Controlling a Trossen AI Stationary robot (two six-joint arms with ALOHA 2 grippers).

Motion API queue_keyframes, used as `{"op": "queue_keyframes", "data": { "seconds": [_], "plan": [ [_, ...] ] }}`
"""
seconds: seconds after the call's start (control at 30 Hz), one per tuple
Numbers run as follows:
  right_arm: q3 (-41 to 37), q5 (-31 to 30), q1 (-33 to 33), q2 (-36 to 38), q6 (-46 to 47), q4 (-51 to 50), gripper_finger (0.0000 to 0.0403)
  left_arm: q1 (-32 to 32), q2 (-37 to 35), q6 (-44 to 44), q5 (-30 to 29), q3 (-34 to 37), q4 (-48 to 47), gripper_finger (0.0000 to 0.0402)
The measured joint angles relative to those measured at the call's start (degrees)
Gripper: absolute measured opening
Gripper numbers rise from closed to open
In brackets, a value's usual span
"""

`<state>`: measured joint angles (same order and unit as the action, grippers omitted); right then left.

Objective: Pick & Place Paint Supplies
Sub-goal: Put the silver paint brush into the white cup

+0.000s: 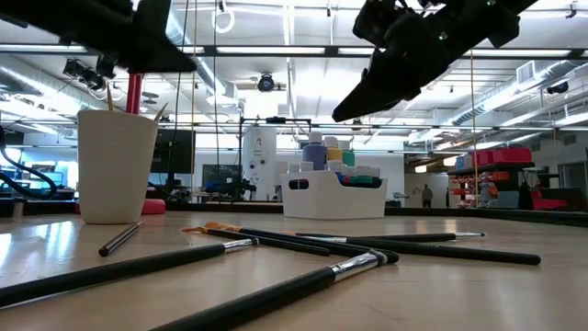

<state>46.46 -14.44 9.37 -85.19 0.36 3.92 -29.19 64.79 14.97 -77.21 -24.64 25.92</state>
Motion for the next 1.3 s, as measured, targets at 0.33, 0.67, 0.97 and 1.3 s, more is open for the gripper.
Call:
{"op": "queue_keyframes", "data": {
  "seconds": [0.33,0.67,0.97,1.3],
  "plan": [
    [-5.29,15.82,3.95,-0.02,5.20,0.45,0.0169,0.00,-0.02,-13.78,8.80,-0.04,15.53,0.0051],
    [-16.18,8.36,11.35,-0.04,9.73,3.50,0.0169,0.00,-0.02,-13.30,9.56,-0.04,15.49,0.0051],
    [-23.56,6.26,12.52,-0.04,11.90,12.99,0.0168,0.00,-0.02,-13.23,9.48,-0.04,15.55,0.0050],
    [-24.76,6.26,12.50,-0.04,11.22,13.11,0.0129,0.02,0.00,-13.23,9.40,-0.04,15.58,0.0050]
  ]
}}
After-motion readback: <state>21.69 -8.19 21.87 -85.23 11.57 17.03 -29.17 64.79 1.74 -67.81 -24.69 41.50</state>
